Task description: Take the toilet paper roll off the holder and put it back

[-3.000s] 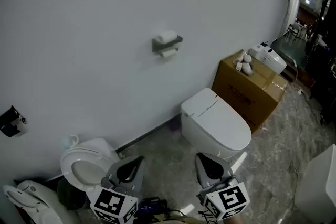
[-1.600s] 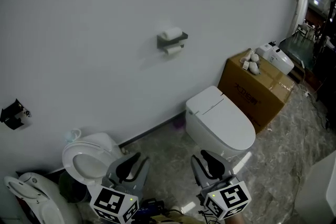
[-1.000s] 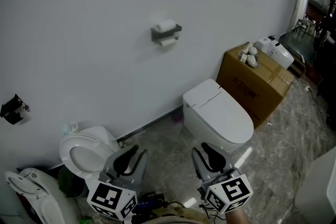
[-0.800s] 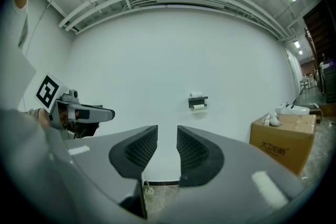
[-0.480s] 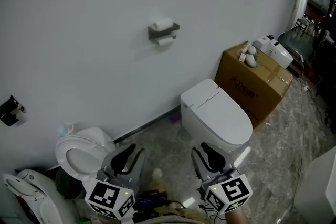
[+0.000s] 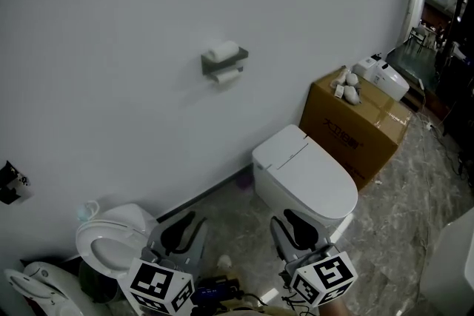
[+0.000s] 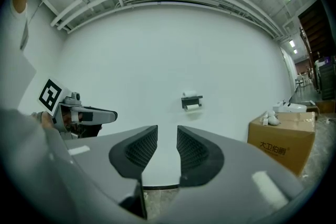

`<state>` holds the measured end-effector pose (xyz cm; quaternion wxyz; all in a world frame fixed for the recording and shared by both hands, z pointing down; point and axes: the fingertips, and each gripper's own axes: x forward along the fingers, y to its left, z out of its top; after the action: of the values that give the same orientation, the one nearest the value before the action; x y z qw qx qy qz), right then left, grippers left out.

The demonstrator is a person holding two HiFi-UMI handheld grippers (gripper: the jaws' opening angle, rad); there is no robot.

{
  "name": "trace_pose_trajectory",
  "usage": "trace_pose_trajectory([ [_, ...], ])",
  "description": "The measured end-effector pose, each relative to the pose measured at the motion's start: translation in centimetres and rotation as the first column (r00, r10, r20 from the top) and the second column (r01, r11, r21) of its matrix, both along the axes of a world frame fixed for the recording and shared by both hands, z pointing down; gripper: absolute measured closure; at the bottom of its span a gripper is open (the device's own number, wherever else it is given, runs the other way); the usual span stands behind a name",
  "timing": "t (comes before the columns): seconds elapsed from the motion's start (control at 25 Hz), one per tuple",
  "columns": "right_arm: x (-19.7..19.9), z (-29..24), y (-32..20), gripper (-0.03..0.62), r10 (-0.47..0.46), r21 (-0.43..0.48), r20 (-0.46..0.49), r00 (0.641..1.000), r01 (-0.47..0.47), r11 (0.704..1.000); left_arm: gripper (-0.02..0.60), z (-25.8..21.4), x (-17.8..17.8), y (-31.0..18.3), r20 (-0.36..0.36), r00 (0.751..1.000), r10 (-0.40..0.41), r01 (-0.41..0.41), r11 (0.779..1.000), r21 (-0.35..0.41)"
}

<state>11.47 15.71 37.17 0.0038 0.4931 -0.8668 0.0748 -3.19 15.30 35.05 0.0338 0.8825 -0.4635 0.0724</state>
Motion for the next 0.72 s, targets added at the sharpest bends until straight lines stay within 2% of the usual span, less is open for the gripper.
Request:
trace_pose_trajectory([
  [0.72,-2.6,-1.7,-13.8,0.493,0.04,-0.005,-0.024,0.999,-0.04,0.999,0.495,-1.3,-2.1,-14.4,-0.003,0.998,0.062,-0.062,0.998,-0.007],
])
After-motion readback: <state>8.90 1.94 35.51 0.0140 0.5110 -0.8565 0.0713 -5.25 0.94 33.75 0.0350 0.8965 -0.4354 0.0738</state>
